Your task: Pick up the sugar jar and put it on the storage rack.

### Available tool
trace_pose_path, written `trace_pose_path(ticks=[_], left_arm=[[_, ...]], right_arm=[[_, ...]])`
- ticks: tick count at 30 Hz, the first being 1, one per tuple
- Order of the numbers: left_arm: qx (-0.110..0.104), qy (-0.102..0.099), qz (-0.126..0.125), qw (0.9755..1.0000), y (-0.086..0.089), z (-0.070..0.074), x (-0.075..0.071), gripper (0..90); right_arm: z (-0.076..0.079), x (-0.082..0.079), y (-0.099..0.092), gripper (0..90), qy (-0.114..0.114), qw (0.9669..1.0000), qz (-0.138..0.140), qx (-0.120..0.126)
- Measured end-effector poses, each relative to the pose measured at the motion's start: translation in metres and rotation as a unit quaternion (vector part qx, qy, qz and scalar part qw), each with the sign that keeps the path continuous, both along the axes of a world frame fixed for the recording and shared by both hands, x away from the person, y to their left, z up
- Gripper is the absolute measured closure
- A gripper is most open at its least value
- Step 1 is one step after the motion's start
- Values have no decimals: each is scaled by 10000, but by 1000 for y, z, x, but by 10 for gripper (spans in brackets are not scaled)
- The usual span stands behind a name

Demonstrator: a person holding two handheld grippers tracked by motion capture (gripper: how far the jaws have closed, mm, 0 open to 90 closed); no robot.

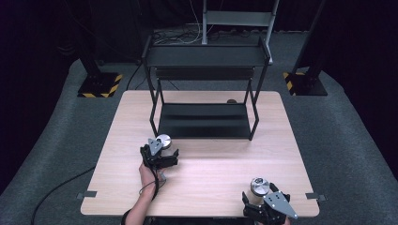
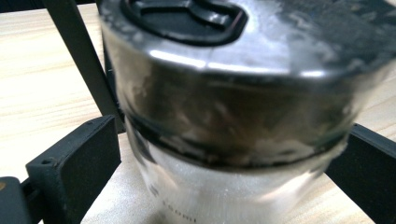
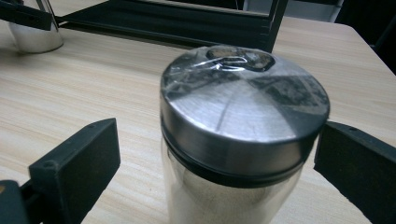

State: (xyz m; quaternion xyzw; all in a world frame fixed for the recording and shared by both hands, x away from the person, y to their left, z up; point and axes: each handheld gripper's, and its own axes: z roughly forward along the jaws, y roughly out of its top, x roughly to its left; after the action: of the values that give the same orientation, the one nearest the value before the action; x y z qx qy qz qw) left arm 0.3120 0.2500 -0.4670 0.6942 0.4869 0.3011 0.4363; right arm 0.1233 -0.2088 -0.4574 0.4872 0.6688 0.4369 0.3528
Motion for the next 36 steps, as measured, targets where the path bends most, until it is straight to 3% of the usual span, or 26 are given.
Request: trace_pose_path(ticks=[15, 36], left_arm=[[-150, 17, 8, 9999, 3, -1, 6, 0], [-141, -20, -63, 9999, 2, -2, 14, 0]], right_arm=[[0, 0, -1, 0, 14, 10000, 54, 8], [2, 1, 2, 0, 38, 9999, 123, -30]])
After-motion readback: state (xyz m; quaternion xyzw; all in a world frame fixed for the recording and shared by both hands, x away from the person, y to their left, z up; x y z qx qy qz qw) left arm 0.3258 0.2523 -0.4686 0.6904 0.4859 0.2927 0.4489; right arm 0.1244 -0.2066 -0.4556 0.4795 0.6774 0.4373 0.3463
